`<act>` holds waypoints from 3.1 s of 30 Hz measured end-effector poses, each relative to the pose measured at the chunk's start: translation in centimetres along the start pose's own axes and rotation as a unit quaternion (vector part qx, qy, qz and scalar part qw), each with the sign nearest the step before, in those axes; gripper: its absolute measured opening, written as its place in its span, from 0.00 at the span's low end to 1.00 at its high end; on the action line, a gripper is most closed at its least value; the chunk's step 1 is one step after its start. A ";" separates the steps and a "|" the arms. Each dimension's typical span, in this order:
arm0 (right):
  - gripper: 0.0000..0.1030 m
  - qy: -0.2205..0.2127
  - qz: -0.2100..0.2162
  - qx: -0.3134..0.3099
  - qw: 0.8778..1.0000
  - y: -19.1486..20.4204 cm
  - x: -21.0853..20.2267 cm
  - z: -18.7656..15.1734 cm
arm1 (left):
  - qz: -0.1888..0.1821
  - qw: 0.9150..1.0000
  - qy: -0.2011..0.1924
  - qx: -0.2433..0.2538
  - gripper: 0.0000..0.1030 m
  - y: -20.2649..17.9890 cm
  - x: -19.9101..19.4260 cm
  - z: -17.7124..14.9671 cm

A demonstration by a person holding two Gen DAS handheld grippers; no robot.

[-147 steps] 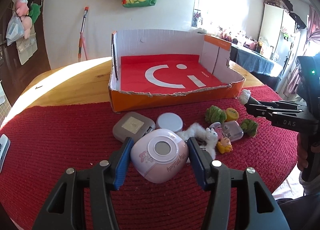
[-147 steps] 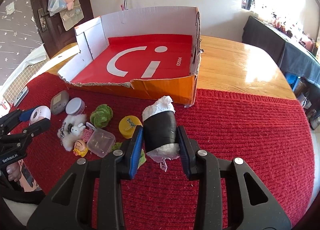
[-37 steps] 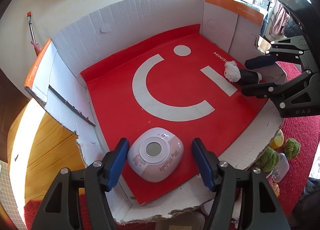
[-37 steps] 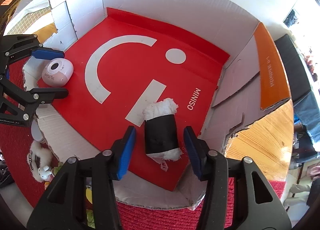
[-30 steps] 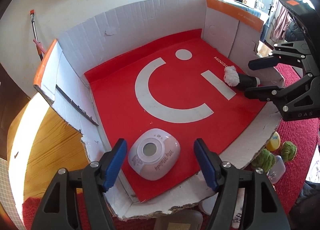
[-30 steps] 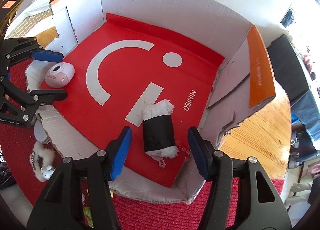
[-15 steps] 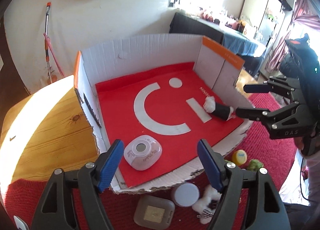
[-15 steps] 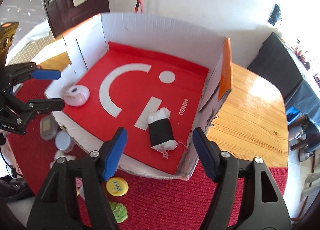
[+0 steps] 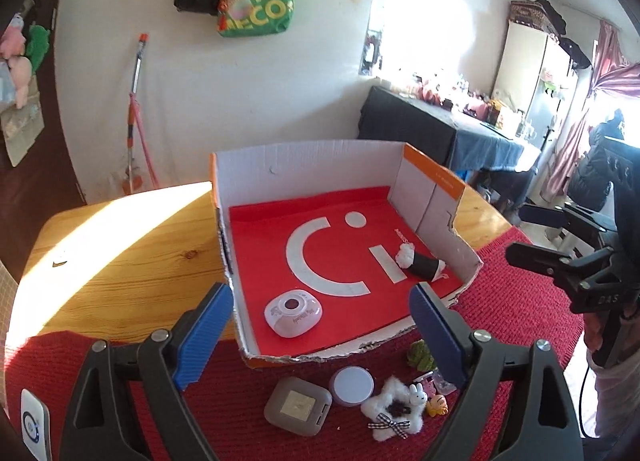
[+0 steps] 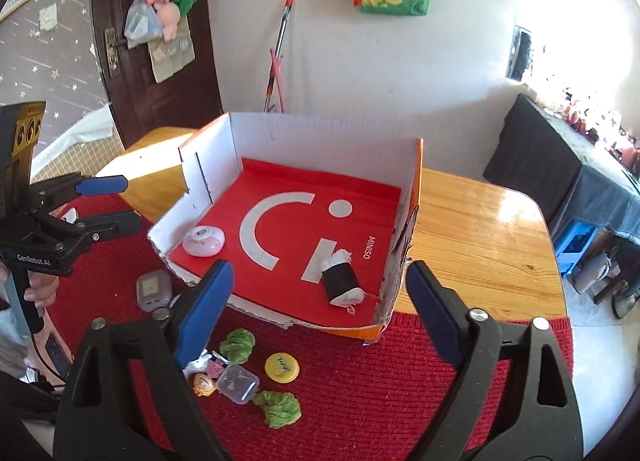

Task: Organize objects
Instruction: 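Withdraw both tools from the box back over the rug, then grasp the grey square case with the left tool while the right tool grasps the green yarn ball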

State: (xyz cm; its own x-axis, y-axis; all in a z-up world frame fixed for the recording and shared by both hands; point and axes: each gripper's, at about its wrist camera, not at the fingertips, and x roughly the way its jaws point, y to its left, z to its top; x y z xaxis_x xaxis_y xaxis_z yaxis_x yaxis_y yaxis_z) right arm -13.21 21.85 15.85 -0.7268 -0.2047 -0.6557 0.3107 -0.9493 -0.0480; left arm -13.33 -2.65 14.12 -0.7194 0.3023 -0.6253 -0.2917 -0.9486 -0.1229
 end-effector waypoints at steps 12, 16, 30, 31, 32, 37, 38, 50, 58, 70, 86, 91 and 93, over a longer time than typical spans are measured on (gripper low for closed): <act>0.95 -0.098 -0.032 0.050 0.993 1.4 -4.3 -4.8 | 0.062 0.994 -0.090 -0.009 1.00 -2.2 -5.1 -4.6; 0.96 -0.107 -0.051 0.060 0.991 2.4 -3.5 -6.9 | 0.067 0.992 -0.097 -0.039 1.00 -2.7 -5.0 -7.0; 0.96 -0.057 -0.105 0.082 0.989 3.7 0.9 -12.8 | 0.109 0.991 -0.041 -0.071 1.00 -3.6 -1.3 -13.1; 0.96 -0.053 -0.107 0.083 0.989 3.7 1.1 -13.0 | 0.108 0.991 -0.037 -0.072 1.00 -3.5 -1.1 -13.1; 0.96 -0.049 -0.108 0.084 0.989 3.7 1.3 -13.0 | 0.109 0.991 -0.034 -0.075 1.00 -3.4 -0.9 -13.1; 0.96 -0.030 -0.109 0.086 0.990 3.5 2.1 -13.3 | 0.114 0.990 -0.022 -0.083 1.00 -2.9 -0.3 -13.1; 0.96 -0.027 -0.109 0.087 0.990 3.4 2.3 -13.4 | 0.114 0.990 -0.022 -0.084 1.00 -2.9 -0.2 -13.0; 0.96 0.016 -0.118 0.094 0.988 2.6 4.1 -13.5 | 0.127 0.988 0.006 -0.092 1.00 -1.4 1.3 -12.3; 0.96 0.049 -0.112 0.100 0.987 1.7 5.3 -13.2 | 0.135 0.986 0.035 -0.090 0.97 -0.3 2.8 -11.7; 0.72 0.056 -0.101 0.083 0.990 2.0 5.9 -12.4 | 0.123 0.989 0.058 -0.056 0.85 0.3 4.3 -10.8; 0.29 0.051 -0.068 0.069 0.994 2.9 6.3 -11.8 | 0.070 0.995 0.062 -0.046 0.60 0.4 5.1 -10.6; 0.27 0.046 -0.059 0.066 0.995 3.3 6.2 -11.7 | 0.063 0.995 0.059 -0.044 0.59 0.0 4.6 -10.8; 0.27 0.043 -0.056 0.071 0.995 3.1 6.0 -11.6 | 0.065 0.995 0.055 -0.041 0.59 -0.2 4.3 -10.8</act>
State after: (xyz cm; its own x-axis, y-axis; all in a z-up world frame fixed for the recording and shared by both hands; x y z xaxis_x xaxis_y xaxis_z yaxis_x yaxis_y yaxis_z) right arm -9.45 20.43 3.01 -0.6952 -0.0799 -0.7143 0.1369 -0.9903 -0.0225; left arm -9.53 -2.20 3.12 -0.6732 0.1680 -0.7202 -0.1439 -0.9850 -0.0953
